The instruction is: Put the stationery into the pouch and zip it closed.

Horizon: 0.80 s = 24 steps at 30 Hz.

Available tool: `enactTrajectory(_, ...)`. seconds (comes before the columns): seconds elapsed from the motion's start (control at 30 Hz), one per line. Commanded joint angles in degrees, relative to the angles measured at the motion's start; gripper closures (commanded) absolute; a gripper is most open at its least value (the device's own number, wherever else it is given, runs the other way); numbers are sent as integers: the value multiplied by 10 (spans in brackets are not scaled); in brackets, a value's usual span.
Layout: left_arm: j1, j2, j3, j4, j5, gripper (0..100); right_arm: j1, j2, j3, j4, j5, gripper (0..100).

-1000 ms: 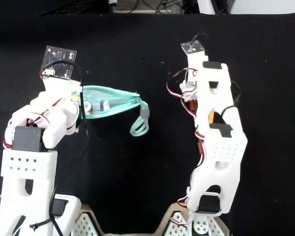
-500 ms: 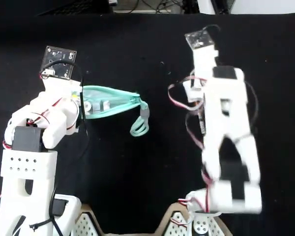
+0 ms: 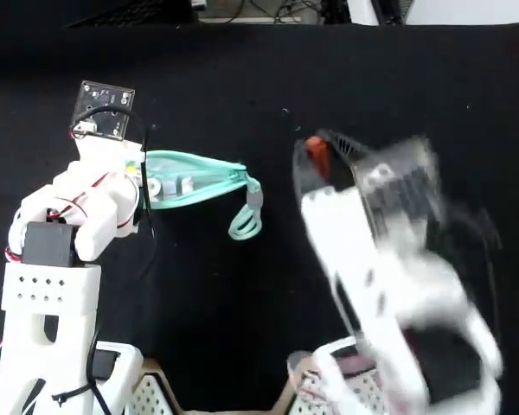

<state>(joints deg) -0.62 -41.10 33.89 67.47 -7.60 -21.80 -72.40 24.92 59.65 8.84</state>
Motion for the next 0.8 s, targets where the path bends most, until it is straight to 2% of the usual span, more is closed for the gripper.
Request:
enactTrajectory(0.0, -15, 13, 54, -34, -7, 970, -76, -44, -1, -61, -8, 985)
enactTrajectory(0.1, -15, 13, 80, -70, -7, 970, -117, -44, -3, -91, -10, 985)
enactTrajectory(0.33, -13, 13, 82, -74, -7, 970, -200, -43, 18, -227, -10, 986)
enactTrajectory(0.47, -13, 13, 82, -74, -7, 970, -208, -42, 81, -314, -10, 986)
enactTrajectory(0.77, 26, 13, 81, -62, -6, 970, -209, -43, 218, -411, -10, 986)
